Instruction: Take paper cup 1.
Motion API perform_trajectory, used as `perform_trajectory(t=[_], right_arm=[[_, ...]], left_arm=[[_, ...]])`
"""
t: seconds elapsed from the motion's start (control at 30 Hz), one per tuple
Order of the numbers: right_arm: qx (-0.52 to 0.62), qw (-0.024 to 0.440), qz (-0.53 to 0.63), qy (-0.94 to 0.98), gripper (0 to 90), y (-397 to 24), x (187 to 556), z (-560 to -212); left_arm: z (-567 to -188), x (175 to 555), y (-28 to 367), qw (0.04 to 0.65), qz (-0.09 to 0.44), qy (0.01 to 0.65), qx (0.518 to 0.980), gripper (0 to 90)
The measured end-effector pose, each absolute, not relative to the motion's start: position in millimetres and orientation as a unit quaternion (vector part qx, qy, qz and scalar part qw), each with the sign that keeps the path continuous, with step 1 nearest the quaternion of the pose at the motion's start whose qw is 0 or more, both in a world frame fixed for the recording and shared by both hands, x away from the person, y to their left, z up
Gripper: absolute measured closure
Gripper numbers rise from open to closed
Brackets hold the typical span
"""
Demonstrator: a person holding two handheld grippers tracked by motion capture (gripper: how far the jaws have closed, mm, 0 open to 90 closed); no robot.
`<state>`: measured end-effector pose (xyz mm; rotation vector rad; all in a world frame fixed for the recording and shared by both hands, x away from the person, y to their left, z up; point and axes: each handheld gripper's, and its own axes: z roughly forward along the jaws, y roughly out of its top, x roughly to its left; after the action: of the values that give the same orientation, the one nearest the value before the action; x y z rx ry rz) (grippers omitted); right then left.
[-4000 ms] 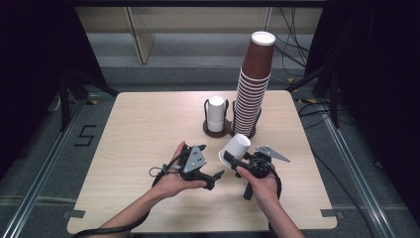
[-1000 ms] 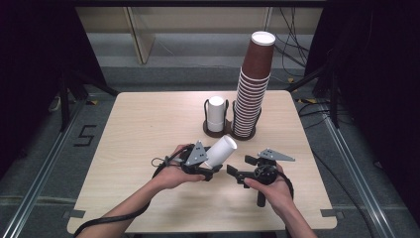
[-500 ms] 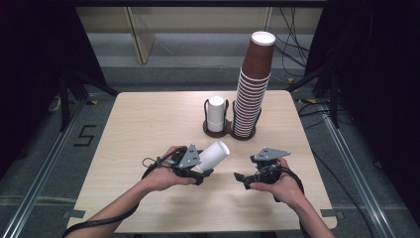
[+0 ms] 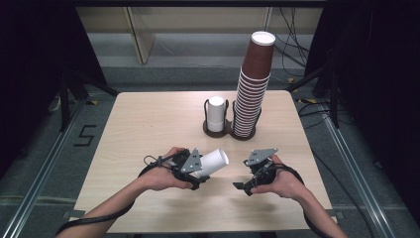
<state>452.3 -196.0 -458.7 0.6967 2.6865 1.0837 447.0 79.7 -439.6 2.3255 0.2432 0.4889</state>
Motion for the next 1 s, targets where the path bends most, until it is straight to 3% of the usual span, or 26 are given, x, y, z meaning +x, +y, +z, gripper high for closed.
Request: perform_trajectory(t=[0.4, 1.0], right_arm=[[0.137, 0.066, 0.317, 0.936, 12.3, -187.5, 458.4, -455.7], [0.121, 0.054, 0.304, 0.943, 7.2, -175.6, 458.1, -452.9]], left_arm=[[-436.6, 444.6, 72.2, 0.315, 0.17, 0.04, 0.933, 30.2], [-438.1, 444.5, 61.1, 0.283, 0.154, 0.002, 0.947, 29.7]])
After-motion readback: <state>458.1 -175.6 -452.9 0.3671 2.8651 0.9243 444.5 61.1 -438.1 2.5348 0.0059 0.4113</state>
